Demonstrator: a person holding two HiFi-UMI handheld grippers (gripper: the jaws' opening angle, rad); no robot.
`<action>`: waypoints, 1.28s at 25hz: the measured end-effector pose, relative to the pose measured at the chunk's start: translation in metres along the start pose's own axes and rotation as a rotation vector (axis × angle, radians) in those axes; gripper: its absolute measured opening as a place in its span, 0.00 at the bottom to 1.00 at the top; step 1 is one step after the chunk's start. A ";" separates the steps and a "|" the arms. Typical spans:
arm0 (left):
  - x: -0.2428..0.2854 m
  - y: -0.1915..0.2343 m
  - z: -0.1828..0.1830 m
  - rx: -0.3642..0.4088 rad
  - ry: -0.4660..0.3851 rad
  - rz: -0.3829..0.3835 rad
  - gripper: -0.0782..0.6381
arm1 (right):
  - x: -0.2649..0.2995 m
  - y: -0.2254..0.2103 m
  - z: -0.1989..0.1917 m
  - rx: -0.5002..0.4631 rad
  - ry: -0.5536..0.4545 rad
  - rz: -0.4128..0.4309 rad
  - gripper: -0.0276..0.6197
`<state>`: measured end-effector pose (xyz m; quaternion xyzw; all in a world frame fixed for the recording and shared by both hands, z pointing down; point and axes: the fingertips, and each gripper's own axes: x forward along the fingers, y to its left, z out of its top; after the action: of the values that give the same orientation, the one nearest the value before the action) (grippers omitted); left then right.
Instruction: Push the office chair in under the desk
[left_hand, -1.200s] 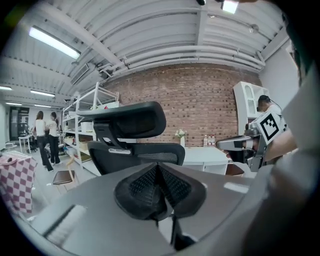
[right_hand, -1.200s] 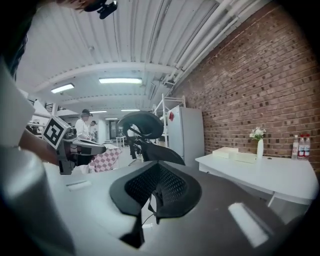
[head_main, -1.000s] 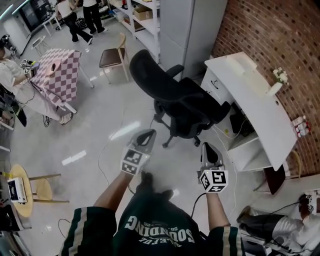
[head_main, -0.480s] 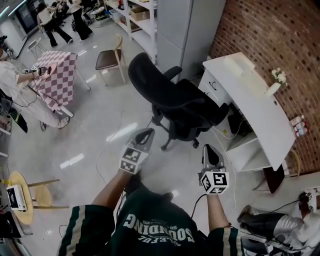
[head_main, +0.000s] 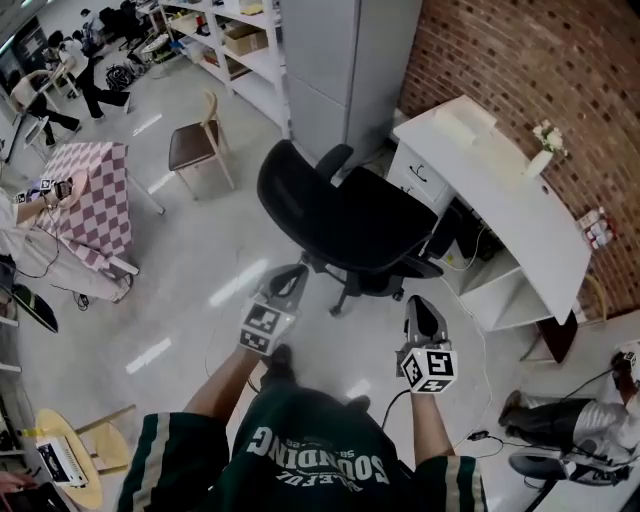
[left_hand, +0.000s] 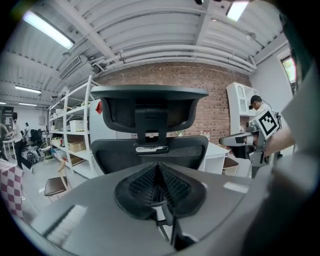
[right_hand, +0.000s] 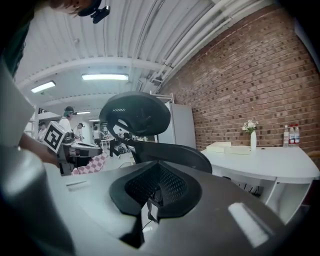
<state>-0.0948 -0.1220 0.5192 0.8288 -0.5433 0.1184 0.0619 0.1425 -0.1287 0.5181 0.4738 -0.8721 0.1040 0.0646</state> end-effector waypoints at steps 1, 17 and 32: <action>0.002 0.009 -0.002 0.001 0.001 -0.014 0.12 | 0.006 0.008 -0.001 -0.002 0.005 -0.009 0.05; 0.011 0.137 -0.022 -0.008 -0.023 -0.209 0.13 | 0.070 0.089 -0.009 0.009 0.020 -0.244 0.05; 0.044 0.178 0.008 0.044 -0.057 -0.264 0.13 | 0.033 0.042 0.023 -0.024 -0.014 -0.415 0.05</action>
<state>-0.2394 -0.2344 0.5185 0.8973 -0.4284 0.0975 0.0433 0.0890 -0.1391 0.4979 0.6434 -0.7573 0.0747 0.0840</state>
